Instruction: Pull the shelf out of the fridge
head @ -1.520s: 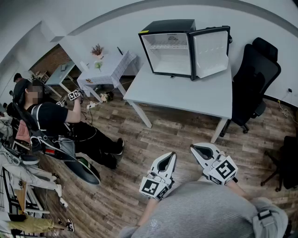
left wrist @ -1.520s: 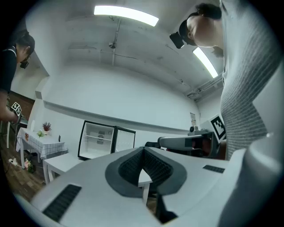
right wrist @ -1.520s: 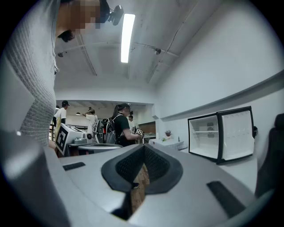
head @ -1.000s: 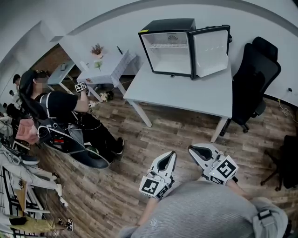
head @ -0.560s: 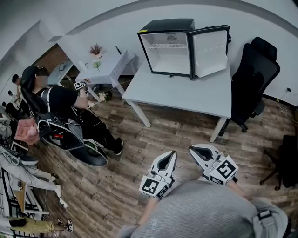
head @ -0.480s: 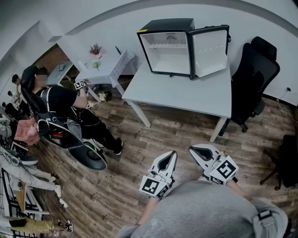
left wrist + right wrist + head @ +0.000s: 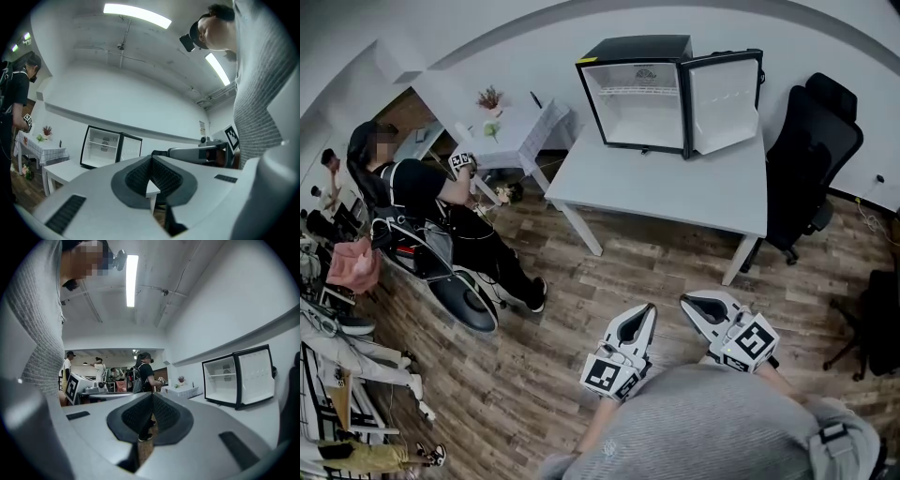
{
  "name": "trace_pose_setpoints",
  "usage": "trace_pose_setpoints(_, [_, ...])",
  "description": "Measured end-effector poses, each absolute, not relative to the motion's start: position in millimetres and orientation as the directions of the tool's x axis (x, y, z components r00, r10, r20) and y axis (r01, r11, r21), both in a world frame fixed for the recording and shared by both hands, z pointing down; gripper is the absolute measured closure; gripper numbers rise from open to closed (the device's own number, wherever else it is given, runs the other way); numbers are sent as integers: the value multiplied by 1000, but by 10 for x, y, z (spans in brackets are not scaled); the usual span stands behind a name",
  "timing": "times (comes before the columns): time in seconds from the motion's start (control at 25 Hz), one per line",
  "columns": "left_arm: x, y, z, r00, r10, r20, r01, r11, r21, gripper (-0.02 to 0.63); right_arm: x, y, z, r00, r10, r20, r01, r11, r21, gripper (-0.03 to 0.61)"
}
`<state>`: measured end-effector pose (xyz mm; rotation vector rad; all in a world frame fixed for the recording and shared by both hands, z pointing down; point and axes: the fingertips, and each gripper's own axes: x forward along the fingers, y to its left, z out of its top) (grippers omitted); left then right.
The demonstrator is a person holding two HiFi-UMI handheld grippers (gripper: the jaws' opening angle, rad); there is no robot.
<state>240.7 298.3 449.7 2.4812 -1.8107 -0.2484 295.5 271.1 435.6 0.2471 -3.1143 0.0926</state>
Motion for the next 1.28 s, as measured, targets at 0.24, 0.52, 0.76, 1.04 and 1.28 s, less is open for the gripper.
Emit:
trace_pose_setpoints(0.24, [2308, 2993, 4553, 291, -953, -87, -941, -301, 157, 603, 2848, 2717, 4394, -988, -152, 32, -154, 986, -59, 565])
trace_pose_setpoints(0.52, [2135, 2906, 4564, 273, -957, -95, -944, -285, 168, 603, 2690, 2611, 4404, -988, -150, 38, -152, 986, -65, 565])
trace_pose_setpoints(0.76, [1921, 2621, 4572, 256, -962, -99, -947, -270, 174, 603, 2537, 2248, 4371, -986, -167, 25, -169, 984, -60, 565])
trace_pose_setpoints(1.04, [1671, 1942, 4614, 277, -957, -85, -942, -287, 171, 603, 2236, 1555, 4382, -983, -184, 4, -184, 980, -69, 565])
trace_pose_setpoints(1.28, [1468, 1210, 4562, 315, -947, -67, -933, -322, 162, 603, 2016, 829, 4341, -974, -225, -12, -224, 972, -77, 565])
